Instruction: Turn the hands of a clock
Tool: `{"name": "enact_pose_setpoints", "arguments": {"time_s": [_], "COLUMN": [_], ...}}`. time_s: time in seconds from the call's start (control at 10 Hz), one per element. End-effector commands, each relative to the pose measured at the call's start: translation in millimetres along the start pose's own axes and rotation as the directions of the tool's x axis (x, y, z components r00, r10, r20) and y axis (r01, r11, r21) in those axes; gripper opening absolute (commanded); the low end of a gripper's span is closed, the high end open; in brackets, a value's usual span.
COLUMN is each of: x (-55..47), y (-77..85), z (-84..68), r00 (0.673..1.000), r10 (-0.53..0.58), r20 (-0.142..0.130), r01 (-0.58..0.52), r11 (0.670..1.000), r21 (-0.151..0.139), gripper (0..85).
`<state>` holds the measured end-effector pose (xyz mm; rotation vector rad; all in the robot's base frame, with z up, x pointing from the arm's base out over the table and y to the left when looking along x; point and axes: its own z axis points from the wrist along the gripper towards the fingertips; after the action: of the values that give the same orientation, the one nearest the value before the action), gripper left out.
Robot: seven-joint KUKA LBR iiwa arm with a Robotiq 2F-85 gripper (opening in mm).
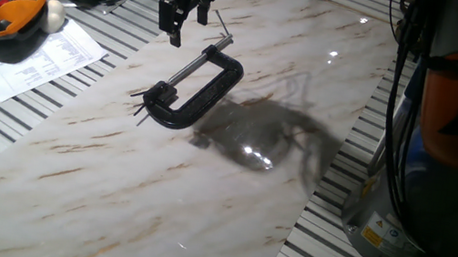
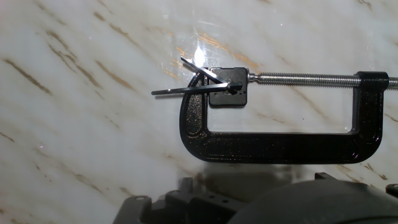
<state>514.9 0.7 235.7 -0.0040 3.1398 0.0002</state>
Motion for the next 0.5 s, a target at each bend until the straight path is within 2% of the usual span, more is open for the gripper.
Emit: {"name": "enact_pose_setpoints", "arguments": {"time_s": [0.0, 0.4], "x": [0.0, 0.8], "y": [0.0, 1.9], "z": [0.0, -4.0], "r00": [0.998, 0.998], "r10": [-0.052, -0.051], "r20": [-0.042, -0.047], "r01": [0.052, 0.05], "r11": [0.998, 0.999], "r21": [-0.019, -0.016], "gripper": [0.0, 0.0]}}
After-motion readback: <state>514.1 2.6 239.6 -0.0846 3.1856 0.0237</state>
